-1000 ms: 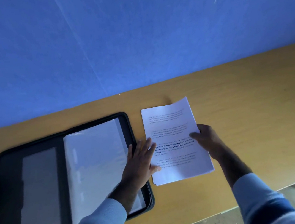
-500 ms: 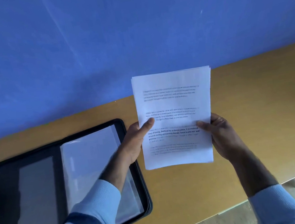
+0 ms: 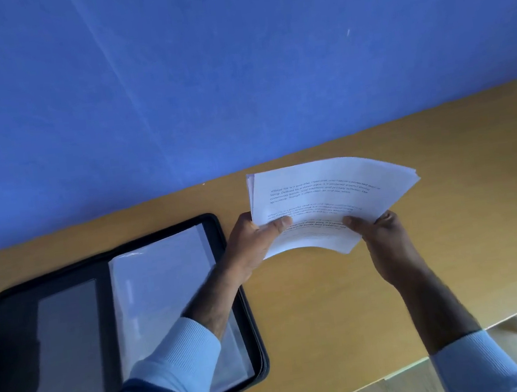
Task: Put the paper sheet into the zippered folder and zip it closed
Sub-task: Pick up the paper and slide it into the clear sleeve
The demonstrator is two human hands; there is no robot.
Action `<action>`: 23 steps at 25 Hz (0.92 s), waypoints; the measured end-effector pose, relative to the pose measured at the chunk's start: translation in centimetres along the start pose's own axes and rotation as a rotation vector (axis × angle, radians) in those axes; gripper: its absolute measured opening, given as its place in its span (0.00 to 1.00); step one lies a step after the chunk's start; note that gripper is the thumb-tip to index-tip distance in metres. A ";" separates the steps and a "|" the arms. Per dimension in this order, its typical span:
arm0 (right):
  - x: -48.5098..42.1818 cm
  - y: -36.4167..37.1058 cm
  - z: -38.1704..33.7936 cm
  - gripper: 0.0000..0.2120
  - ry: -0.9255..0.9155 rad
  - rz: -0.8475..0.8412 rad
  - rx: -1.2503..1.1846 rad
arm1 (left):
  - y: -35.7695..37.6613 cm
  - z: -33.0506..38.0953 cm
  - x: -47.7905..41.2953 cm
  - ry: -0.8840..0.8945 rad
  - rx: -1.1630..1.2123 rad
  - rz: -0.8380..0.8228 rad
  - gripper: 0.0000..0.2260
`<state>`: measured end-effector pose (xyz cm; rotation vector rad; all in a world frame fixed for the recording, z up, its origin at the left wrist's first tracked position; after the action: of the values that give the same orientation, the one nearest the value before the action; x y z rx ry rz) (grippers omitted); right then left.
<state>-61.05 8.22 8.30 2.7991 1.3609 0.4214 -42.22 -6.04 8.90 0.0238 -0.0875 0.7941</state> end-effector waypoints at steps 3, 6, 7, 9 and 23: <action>0.3 0.0 0.0 0.08 -0.034 0.024 0.037 | 0.0 -0.3 0.3 0.006 0.024 0.019 0.13; 0.5 -0.2 0.1 0.07 -0.045 0.040 0.045 | 0.1 -0.8 0.6 -0.008 0.037 0.010 0.14; 0.5 -0.3 0.1 0.08 -0.043 0.043 0.039 | 0.1 -0.9 0.6 -0.013 0.030 0.005 0.14; 0.4 -0.3 0.4 0.10 -0.032 0.035 0.051 | 0.0 -1.0 0.8 -0.023 0.005 0.000 0.15; 0.5 -0.2 -0.2 0.16 -0.097 -0.047 0.015 | 0.0 2.2 1.2 0.075 0.018 0.055 0.11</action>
<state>-60.97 8.74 8.64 2.7527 1.4125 0.2710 -41.49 -5.30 11.20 0.0089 -0.0097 0.8499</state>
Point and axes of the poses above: each hand's wrist, its own x-axis away from the middle knuckle, its own y-axis out of the palm, z = x × y, the point moved 9 cm from there along -x, towards the middle knuckle, and after that the axes turned 2 degrees about y, right-handed, at the moved point
